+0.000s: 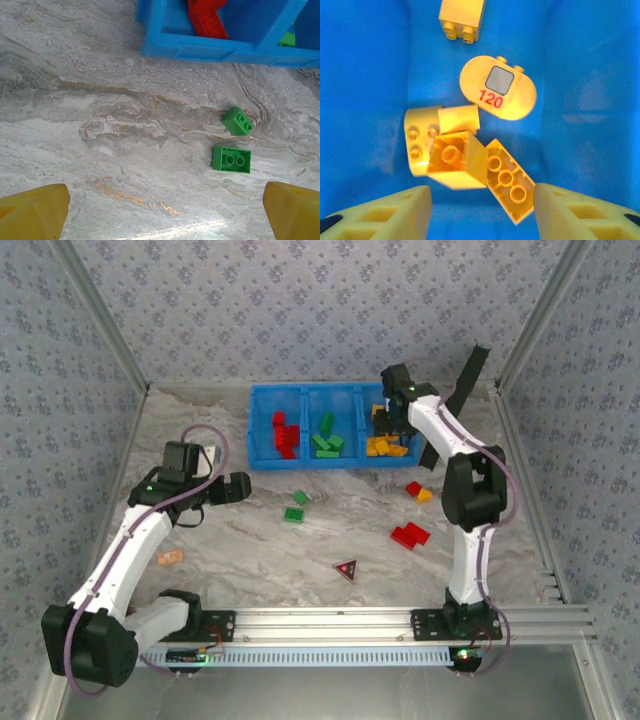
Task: Sort the legos into containers by color
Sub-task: Place the lego in the container, then pick up the lego from the middle-right of the table.
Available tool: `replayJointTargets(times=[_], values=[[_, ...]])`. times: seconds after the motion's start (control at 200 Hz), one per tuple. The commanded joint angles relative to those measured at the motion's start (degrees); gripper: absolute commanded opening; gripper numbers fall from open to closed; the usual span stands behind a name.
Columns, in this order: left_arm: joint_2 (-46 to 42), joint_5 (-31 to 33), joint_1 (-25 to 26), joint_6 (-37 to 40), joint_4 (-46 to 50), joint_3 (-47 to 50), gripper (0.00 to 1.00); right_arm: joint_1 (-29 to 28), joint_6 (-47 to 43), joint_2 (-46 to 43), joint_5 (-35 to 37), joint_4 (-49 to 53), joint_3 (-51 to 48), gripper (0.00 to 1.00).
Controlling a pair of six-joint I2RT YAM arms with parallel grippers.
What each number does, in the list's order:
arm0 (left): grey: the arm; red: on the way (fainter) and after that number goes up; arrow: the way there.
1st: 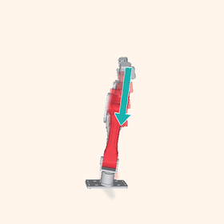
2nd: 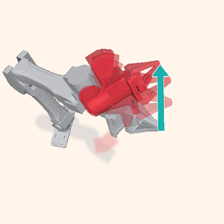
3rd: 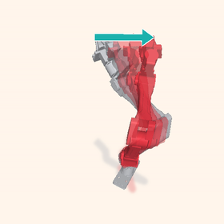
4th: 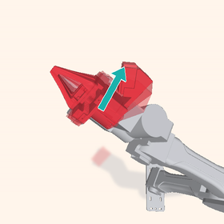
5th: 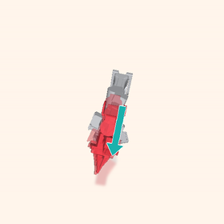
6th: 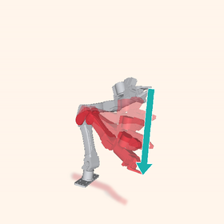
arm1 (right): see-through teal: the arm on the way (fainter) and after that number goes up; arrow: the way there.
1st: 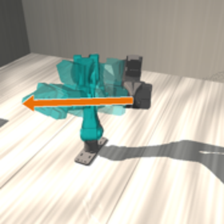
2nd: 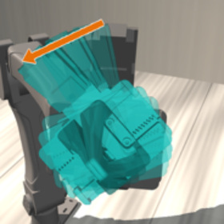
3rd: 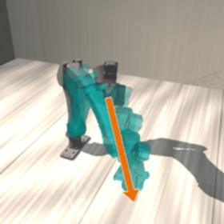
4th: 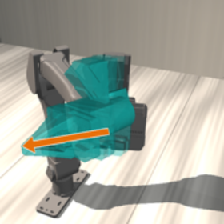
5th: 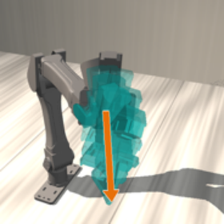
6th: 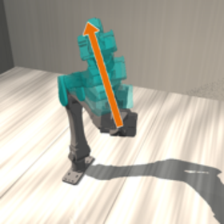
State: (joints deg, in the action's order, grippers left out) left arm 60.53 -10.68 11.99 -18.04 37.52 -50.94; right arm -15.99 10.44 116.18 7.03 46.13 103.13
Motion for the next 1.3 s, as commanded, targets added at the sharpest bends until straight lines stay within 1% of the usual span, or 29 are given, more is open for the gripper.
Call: replayJointTargets(times=[0.0, 0.045, 0.09, 0.15, 0.185, 0.31, 0.365, 0.455, 0.555, 0.635, 0.785, 0.835, 0.985, 1.054, 1.199, 1.299], values=[[0.5, 0.2, -0.4, 0.7, 1.1, -2.0, 0.99, 0.0, -1.2, -10.4, -1.8, 2.3, -5.5, 0.6], [0.6, 0.0, -0.4, 0.9, 1.1, -2.2, 0.99, 0.1, -1.5, -13.4, -2.3, 2.8, -8.7, 0.66], [0.6, -0.3, -0.4, 0.9, 1.1, -2.5, 0.99, 0.8, -2.0, -16.0, -4.7, 4.0, -11.6, 0.71], [0.7, -0.4, -0.4, 1.2, 1.1, -2.8, 0.99, 1.8, -1.5, -18.8, -6.1, 5.5, -15.0, 0.73], [0.8, -0.4, -0.4, 1.2, 2.8, -3.2, 0.99, 2.0, -1.1, -20.8, -6.9, 5.7, -17.6, 0.75], [0.9, 0.0, -0.4, 1.6, 3.8, -3.8, 0.99, 3.8, 3.5, -29.2, -9.1, 3.2, -28.0, 0.78], [1.1, 0.1, -0.4, 1.6, 3.9, -4.0, 0.99, 5.4, 5.8, -32.2, -10.5, 2.1, -31.9, 0.8], [1.2, -0.8, -0.3, 1.8, 3.6, -3.9, 0.99, 9.7, 8.7, -35.0, -13.6, -0.1, -38.9, 0.88], [1.0, -1.2, -0.2, 1.8, 3.1, -3.7, 0.99, 15.7, 8.6, -34.5, -18.8, -3.5, -43.4, 0.91], [1.0, -1.1, -0.2, 1.7, 3.4, -4.0, 0.99, 18.0, 8.5, -33.5, -21.8, -6.5, -46.1, 0.93], [0.6, -0.9, 0.0, 1.3, 3.6, -4.1, 0.99, 19.4, 6.7, -30.7, -23.2, -11.2, -48.7, 0.93], [0.4, -1.0, 0.0, 1.3, 3.6, -3.8, 0.99, 19.6, 6.4, -29.4, -23.3, -11.4, -48.7, 0.93], [-0.4, -1.1, 0.4, 0.6, 3.5, -3.2, 0.99, 20.9, 6.4, -25.6, -25.5, -16.8, -48.5, 0.93], [-1.1, -0.8, 0.5, 0.3, 3.9, -3.0, 0.99, 21.2, 6.3, -24.6, -25.2, -18.0, -48.4, 0.93], [-2.4, -0.2, 0.6, -0.1, 4.4, -2.6, 0.99, 21.3, 5.7, -21.7, -24.8, -17.6, -47.3, 0.86], [-2.9, 0.0, 0.7, -0.3, 4.8, -2.6, 0.99, 21.3, 6.3, -21.8, -23.6, -18.0, -47.8, 0.81]])
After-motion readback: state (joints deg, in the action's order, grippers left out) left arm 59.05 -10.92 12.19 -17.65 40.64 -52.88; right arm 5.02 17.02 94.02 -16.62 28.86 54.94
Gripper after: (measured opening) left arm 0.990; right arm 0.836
